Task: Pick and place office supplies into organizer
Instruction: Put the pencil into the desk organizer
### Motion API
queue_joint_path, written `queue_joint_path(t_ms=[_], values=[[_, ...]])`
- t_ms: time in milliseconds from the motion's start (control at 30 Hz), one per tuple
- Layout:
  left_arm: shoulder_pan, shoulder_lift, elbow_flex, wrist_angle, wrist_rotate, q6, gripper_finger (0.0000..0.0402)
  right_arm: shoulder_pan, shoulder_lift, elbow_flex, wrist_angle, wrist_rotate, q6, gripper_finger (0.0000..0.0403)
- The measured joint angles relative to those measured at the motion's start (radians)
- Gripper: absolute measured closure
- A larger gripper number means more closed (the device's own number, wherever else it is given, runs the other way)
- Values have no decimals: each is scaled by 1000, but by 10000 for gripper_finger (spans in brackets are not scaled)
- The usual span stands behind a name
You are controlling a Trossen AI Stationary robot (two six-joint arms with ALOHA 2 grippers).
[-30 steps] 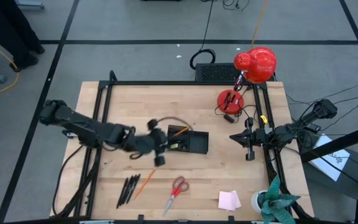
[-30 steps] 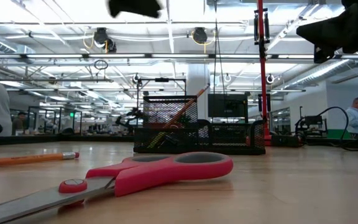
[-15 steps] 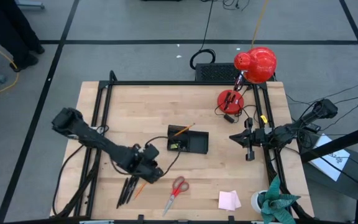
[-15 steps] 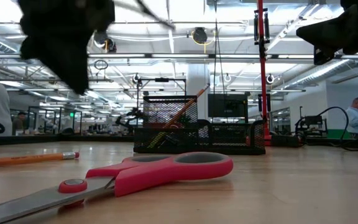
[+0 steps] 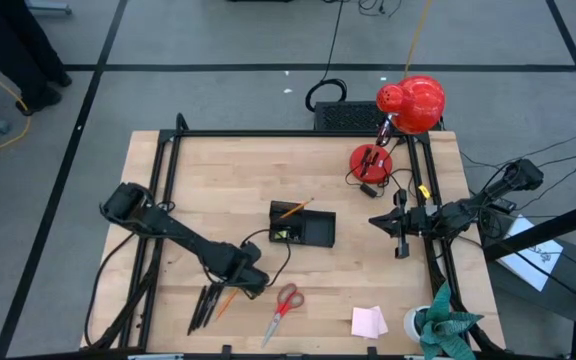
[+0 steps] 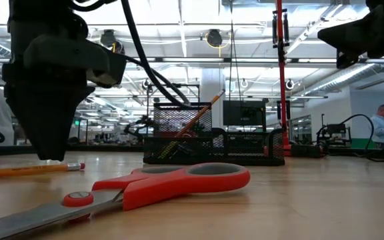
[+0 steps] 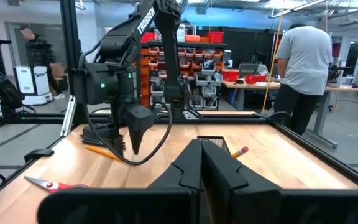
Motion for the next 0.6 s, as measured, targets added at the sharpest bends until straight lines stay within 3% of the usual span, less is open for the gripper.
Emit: queue_joint_path(t_ms=[300, 600], values=[[-14, 80, 5, 56, 29, 11, 202, 0, 3, 0, 0, 2, 19, 399], [-8, 106, 7, 34, 25, -25, 259, 0, 8, 0, -3, 0, 23, 399]])
